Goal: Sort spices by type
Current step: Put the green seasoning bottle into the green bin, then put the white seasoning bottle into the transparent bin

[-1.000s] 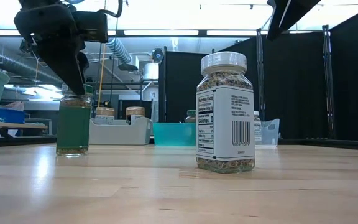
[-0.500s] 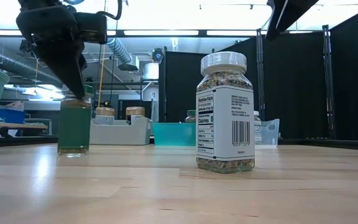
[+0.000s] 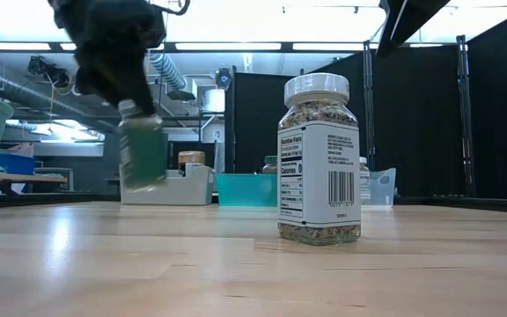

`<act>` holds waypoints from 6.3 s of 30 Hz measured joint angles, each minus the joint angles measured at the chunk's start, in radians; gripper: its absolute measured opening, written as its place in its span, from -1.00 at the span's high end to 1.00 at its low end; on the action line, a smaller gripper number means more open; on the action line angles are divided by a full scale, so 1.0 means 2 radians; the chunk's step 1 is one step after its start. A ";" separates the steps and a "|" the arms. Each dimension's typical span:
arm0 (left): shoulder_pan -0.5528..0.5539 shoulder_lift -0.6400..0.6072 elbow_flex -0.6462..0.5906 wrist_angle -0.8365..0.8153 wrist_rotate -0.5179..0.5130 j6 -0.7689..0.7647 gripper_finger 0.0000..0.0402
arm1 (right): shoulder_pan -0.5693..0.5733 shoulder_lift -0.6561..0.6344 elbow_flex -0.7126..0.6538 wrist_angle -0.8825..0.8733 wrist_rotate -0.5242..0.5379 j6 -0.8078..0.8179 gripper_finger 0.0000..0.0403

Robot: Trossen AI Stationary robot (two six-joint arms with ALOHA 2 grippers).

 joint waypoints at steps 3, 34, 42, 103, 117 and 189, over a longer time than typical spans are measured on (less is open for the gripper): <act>0.011 0.000 0.015 0.003 -0.018 -0.007 0.04 | 0.000 0.000 0.000 0.000 0.000 0.000 -0.36; 0.179 0.000 0.093 0.159 -0.084 0.045 0.04 | -0.034 0.000 0.000 0.026 -0.002 0.004 -0.34; 0.230 0.000 0.093 0.216 -0.055 0.066 0.04 | -0.048 0.000 0.000 0.026 -0.002 -0.001 -0.33; 0.453 0.360 0.499 -0.111 0.231 0.505 0.02 | -0.070 0.000 0.000 0.040 0.014 0.035 -0.34; 0.468 0.397 0.498 -0.111 0.248 0.600 0.02 | -0.078 0.000 0.000 0.045 0.014 0.051 -0.34; 0.366 0.279 0.692 -0.281 0.280 0.611 -0.50 | -0.055 0.000 0.000 0.120 0.009 -0.016 -0.51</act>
